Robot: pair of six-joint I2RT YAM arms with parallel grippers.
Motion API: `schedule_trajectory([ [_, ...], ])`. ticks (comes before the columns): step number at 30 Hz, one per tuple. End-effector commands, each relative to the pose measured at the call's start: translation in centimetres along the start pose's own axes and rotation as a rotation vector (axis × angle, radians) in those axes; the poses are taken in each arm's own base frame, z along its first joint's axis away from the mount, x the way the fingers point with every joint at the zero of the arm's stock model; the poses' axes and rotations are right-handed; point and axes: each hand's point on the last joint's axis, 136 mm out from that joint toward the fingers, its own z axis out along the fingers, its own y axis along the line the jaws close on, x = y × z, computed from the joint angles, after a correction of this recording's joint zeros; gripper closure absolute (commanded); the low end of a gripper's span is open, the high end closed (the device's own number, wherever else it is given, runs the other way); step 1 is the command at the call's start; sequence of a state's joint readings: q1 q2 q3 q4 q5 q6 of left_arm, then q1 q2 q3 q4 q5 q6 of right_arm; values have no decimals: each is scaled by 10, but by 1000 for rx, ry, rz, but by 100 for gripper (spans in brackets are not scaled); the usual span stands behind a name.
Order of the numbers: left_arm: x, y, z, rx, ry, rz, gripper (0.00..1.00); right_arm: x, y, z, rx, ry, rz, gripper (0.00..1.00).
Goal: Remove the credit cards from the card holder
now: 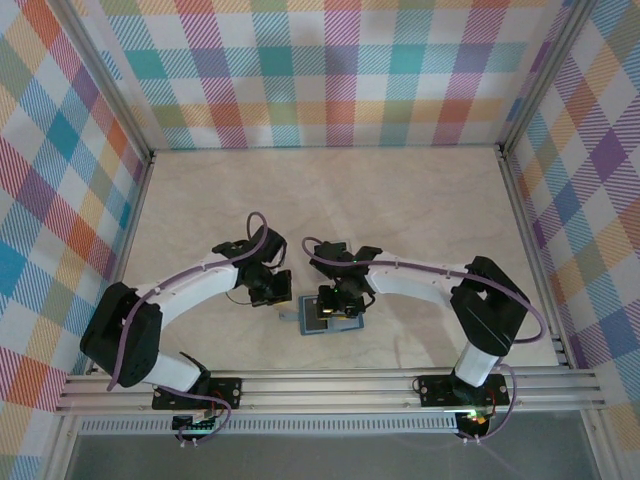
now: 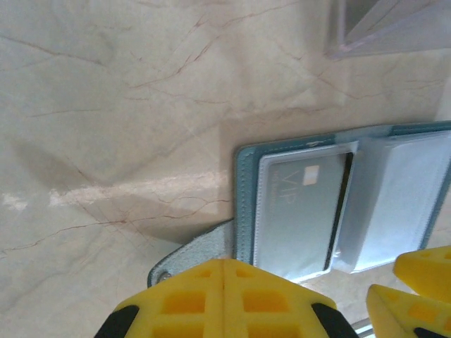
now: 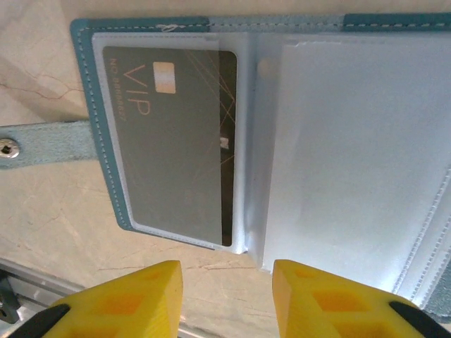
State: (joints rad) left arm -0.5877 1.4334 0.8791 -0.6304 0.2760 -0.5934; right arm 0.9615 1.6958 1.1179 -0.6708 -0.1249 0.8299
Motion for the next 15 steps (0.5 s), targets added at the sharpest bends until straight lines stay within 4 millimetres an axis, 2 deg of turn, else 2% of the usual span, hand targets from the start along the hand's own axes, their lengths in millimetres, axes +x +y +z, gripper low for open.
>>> schedule_trajectory([
  [1, 1, -7, -13, 13, -13, -5, 98, 3, 0, -3, -27, 8, 6, 60],
  [6, 3, -8, -11, 32, -6, -7, 98, -5, 15, -7, -55, 5, -29, 62],
  [15, 8, -29, -2, 92, 12, -17, 98, -15, 35, -9, -156, -4, -41, 71],
])
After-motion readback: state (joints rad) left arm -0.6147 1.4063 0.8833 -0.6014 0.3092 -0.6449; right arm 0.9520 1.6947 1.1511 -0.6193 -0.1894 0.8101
